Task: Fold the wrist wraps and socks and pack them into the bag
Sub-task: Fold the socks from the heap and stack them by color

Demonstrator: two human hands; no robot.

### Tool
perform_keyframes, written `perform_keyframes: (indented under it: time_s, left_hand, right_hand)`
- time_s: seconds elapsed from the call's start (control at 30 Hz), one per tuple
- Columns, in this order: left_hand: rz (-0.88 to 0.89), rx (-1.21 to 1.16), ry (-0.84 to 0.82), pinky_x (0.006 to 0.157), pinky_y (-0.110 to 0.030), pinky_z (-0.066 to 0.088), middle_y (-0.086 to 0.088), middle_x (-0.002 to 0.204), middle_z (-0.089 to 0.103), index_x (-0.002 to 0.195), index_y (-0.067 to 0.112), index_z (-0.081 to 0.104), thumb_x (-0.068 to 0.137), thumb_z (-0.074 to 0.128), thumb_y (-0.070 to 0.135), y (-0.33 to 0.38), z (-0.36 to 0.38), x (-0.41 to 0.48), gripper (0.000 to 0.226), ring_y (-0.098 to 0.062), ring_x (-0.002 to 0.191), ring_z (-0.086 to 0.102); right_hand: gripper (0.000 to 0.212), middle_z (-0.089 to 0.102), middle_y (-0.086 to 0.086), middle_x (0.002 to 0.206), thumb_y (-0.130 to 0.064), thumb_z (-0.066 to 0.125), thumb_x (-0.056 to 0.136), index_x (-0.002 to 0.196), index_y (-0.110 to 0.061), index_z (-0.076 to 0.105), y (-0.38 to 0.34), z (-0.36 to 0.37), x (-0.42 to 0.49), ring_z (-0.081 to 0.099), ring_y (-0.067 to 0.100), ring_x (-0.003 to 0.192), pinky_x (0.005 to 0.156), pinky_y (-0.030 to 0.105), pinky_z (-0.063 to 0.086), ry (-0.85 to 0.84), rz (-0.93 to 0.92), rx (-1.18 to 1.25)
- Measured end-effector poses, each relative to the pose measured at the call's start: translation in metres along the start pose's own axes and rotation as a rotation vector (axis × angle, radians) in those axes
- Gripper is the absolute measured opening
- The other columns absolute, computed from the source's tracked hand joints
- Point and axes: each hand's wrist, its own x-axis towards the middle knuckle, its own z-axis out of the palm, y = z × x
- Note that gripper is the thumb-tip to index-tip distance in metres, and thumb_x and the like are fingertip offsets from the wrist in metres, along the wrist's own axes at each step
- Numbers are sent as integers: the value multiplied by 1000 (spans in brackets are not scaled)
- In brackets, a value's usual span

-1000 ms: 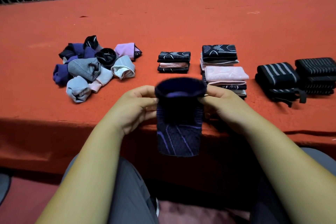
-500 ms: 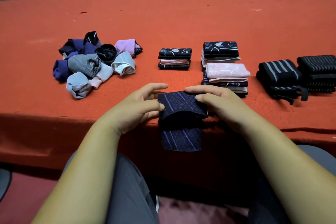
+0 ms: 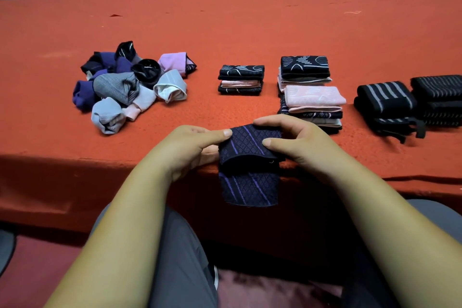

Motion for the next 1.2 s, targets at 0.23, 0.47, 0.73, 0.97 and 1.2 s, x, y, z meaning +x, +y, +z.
perform_keyframes:
  time_s: [0.23,0.47,0.73,0.97,1.2]
  left_hand:
    - [38,76,51,81,-35,64,-19,106,79,111,2,69,98,74,26,5,2,9,28,-24,92,75]
    - [117,55,97,62,-28,59,-2,79,72,96,14,55,91,81,20,4,9,14,27,-14,68,71]
    - [125,6,-27,91,-46,62,-19,116,77,126,-5,59,85,80,-1,0,10,8,45,-32,104,75]
    - [259,-134,57,82,-40,64,-17,117,78,125,3,64,91,76,3,5,15,4,36,-28,98,75]
    - [91,-32,-142,88,-41,65,-17,125,76,132,8,70,100,69,16,2,14,1,33,-30,109,74]
  right_hand:
    - [42,74,1,115,-8,74,96,125,-40,74,5,-5,3,67,16,93,83,45,62,11,-82,-141]
    - [51,72,2,128,-1,72,96,133,-36,69,8,-7,10,66,10,91,81,29,55,68,-172,-146]
    - [56,74,12,126,-5,75,95,143,-31,61,12,-6,20,68,25,102,90,47,58,94,-189,40]
    - [32,53,16,80,-34,78,95,104,-4,71,18,-7,24,43,20,60,58,35,29,12,-66,-58]
    - [30,76,17,112,-26,73,100,126,-12,73,18,-1,19,67,32,91,80,49,48,28,-108,93]
